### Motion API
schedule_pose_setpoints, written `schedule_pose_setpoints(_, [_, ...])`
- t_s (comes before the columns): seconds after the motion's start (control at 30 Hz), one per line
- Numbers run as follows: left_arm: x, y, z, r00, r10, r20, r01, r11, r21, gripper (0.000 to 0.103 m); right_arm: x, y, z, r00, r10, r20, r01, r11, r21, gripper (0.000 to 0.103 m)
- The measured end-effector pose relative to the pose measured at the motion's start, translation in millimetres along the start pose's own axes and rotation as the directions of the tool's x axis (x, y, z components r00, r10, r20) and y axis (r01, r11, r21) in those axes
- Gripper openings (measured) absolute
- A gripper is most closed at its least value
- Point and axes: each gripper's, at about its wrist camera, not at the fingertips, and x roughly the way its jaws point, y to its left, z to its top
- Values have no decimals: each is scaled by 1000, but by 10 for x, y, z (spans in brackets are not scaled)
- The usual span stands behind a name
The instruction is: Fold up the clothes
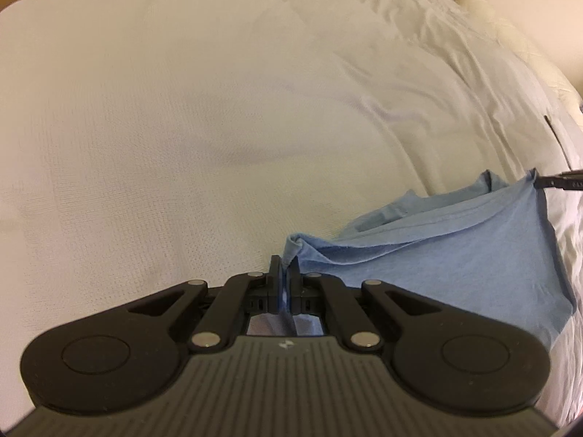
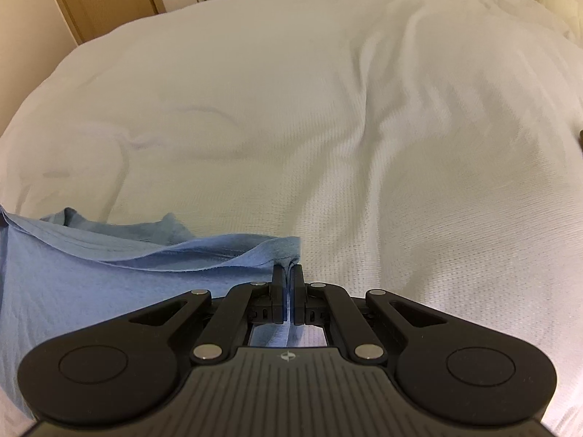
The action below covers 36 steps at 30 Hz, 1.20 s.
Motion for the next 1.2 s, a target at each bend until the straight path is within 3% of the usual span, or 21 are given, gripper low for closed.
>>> schedule_pose_setpoints(0.07, [55, 65, -15, 1000, 12, -3, -12, 999, -42, 1, 71, -17, -1, 1000, -6, -15, 6, 1000, 9, 0])
schedule_pose_setpoints(0.17, [78, 189, -48, 999, 41, 10, -40, 991, -127, 13, 178, -42, -3, 999, -15, -37, 16, 1000, 23, 0])
schedule_pose_setpoints(0.3, [12, 325, -96, 995, 97, 37, -87, 971, -221, 15, 176, -121, -2, 997, -82, -15, 83, 993, 80, 15])
schedule_pose_setpoints(0.4, [-174, 250, -115, 986, 145, 80, -126, 971, -205, 15, 7, -47, -30, 989, -143, 44, 140, 988, 65, 17])
schedule_pose_setpoints(0.47, [-257, 10, -124, 990, 103, 98, -90, 988, -123, 15, -130, 115, -84, 987, -139, 83, 138, 990, 17, 18])
schedule_pose_setpoints(0.53, [-151, -250, -132, 997, 35, 68, -32, 998, -46, 15, -210, 349, -168, 993, -73, 91, 78, 996, -53, 17])
schedule_pose_setpoints(0.67, [155, -686, -132, 998, -69, -4, 69, 995, 75, 15, 21, 828, -301, 996, 85, 0, -84, 981, -177, 17])
schedule_pose_setpoints(0.77, [425, -773, -88, 997, -74, -36, 78, 991, 105, 15, 329, 1084, -316, 984, 157, -88, -174, 957, -233, 17])
schedule_pose_setpoints(0.87, [507, -678, 66, 997, -67, 30, 65, 997, 52, 15, 571, 1204, -273, 979, 161, -122, -189, 942, -277, 17])
schedule_pose_setpoints(0.97, [442, -485, 228, 992, -5, 127, 14, 997, -69, 15, 542, 1160, -122, 991, 129, -21, -130, 958, -254, 17])
schedule_pose_setpoints(1.03, [357, -397, 246, 989, 12, 146, 5, 994, -110, 15, 453, 1068, -16, 994, 80, 76, -64, 979, -192, 18])
schedule_pose_setpoints(1.2, [58, -349, 12, 991, 35, 129, -23, 995, -97, 17, 186, 1016, -116, 993, 83, 83, -70, 986, -151, 22])
